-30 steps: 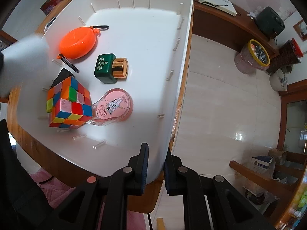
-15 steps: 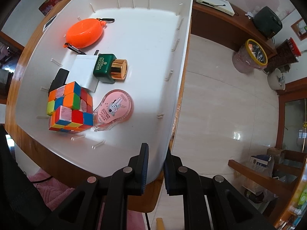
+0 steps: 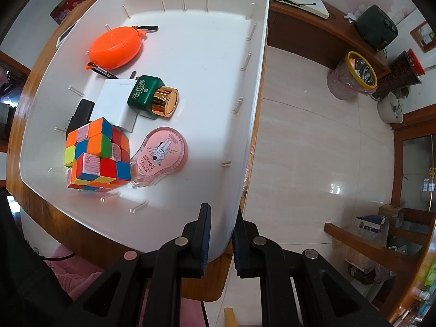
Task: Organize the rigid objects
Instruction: 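Move the left tool to the white-grey screen device and grasp it, then carry the screen device with the left gripper over the tray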
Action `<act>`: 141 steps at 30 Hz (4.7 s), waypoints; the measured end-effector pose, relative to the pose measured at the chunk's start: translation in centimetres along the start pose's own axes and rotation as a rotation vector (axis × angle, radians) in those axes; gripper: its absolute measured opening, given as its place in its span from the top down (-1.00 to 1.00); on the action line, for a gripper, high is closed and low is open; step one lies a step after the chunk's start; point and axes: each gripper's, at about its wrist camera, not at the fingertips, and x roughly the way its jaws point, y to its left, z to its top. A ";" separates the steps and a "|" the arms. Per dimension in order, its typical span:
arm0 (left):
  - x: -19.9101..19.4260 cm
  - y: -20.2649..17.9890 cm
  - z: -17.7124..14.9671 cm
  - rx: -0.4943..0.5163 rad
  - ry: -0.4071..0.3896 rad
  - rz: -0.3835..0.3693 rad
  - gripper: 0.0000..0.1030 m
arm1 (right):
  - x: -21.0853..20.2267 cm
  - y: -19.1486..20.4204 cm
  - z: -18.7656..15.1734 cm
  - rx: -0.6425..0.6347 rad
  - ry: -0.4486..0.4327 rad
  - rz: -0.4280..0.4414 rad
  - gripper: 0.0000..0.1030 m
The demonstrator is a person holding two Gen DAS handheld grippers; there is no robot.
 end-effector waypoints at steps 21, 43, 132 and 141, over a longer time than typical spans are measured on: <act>6.8 7.1 9.3 -0.259 0.132 0.092 -0.88 | 0.3 0.3 0.7 -0.006 0.055 -0.025 0.72; 19.6 12.8 13.6 -0.468 0.365 0.045 -0.96 | 1.3 0.1 1.8 0.018 0.172 -0.065 0.73; 6.9 10.5 2.8 -0.324 0.425 0.017 -0.82 | 0.2 -0.4 -0.1 0.015 -0.012 -0.014 0.72; 4.6 4.3 0.0 -0.131 0.438 -0.034 -0.82 | 0.0 -0.8 -0.8 0.032 -0.067 0.019 0.72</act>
